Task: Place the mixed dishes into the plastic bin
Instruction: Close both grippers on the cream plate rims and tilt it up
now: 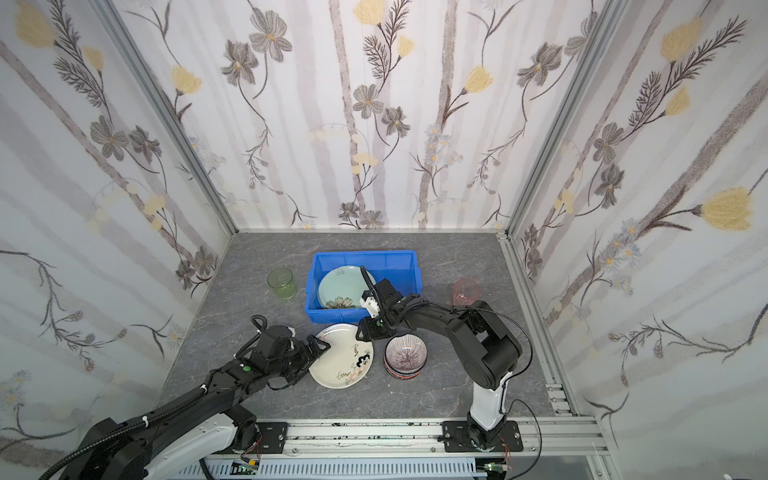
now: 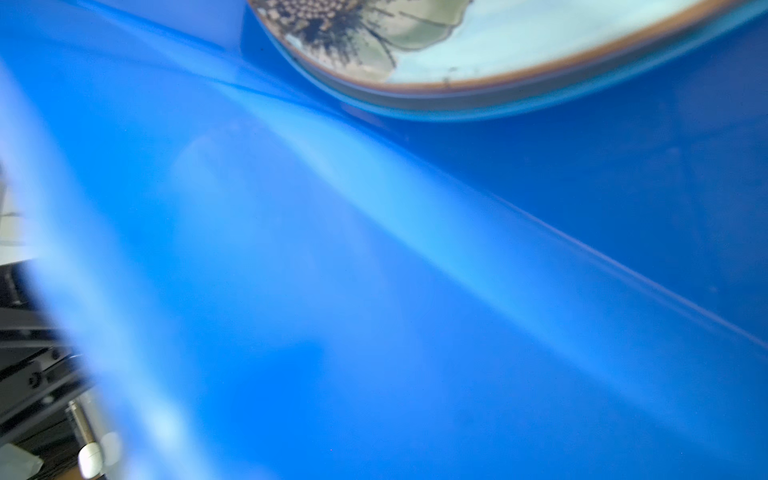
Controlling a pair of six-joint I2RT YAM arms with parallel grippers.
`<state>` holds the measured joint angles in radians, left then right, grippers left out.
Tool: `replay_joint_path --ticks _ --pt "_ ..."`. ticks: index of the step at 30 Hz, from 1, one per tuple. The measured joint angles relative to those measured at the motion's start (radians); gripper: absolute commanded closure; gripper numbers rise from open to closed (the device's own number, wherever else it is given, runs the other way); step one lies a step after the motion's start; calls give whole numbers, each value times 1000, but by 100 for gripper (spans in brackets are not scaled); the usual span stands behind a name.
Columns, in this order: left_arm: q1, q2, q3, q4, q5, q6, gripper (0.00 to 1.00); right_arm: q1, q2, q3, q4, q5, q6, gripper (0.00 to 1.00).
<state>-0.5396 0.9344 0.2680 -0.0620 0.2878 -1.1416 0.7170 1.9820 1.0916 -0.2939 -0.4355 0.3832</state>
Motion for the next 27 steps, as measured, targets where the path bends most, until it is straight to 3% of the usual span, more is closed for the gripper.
replay_joint_path --ticks 14,27 --pt "-29 -74 13 -118 -27 -6 0 -2 9 2 -16 50 -22 38" --pt "-127 -4 101 -167 -75 -19 0 1 27 16 -13 39 -37 37"
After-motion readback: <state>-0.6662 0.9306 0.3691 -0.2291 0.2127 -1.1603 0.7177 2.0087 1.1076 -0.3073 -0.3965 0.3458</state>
